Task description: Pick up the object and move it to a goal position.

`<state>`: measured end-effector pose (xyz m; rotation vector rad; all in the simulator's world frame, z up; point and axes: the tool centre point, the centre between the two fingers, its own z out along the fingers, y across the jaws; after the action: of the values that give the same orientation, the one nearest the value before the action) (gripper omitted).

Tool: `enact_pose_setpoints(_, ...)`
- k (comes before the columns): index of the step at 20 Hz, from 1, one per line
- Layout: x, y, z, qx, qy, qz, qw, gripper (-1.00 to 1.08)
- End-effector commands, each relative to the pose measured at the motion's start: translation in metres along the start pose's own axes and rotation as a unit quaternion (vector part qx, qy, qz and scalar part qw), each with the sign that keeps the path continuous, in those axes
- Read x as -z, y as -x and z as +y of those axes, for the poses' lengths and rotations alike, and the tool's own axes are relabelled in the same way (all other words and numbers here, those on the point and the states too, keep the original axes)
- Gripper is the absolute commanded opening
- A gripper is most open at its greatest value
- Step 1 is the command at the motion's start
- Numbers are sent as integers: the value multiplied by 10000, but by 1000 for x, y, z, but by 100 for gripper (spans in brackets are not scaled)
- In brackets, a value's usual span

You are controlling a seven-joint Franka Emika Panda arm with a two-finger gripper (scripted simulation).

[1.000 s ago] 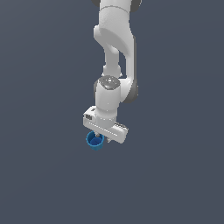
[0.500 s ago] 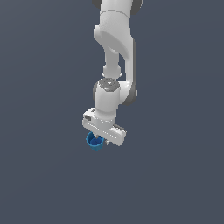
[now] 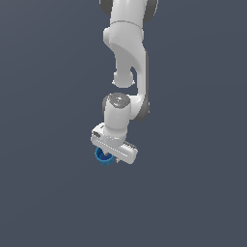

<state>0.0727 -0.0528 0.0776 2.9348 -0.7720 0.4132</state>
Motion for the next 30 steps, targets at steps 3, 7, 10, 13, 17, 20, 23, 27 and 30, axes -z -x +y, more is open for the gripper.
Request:
enact_pose_setpoints(3, -7, 0, 0, -5, -3, 4, 10000, 28)
enact_pose_setpoints(7, -7, 0, 0, -5, -3, 4, 10000, -100)
enact_pose_setpoints(10, -7, 0, 0, -5, -3, 4, 10000, -100)
enact_pose_setpoints(13, -7, 0, 0, -5, -3, 4, 10000, -100)
enact_pose_setpoints(17, -5, 0, 1, -8, -2, 3, 10000, -100)
enact_pose_setpoints(20, 1, 2, 2, -8, -2, 3, 10000, -100)
enact_pose_setpoints(23, 10, 4, 4, -9, -4, 2, 10000, -100)
enact_pose_setpoints(27, 29, 7, 9, -10, -6, 1, 10000, -100)
enact_pose_setpoints(30, 47, 11, 13, -11, -10, -2, 10000, -100)
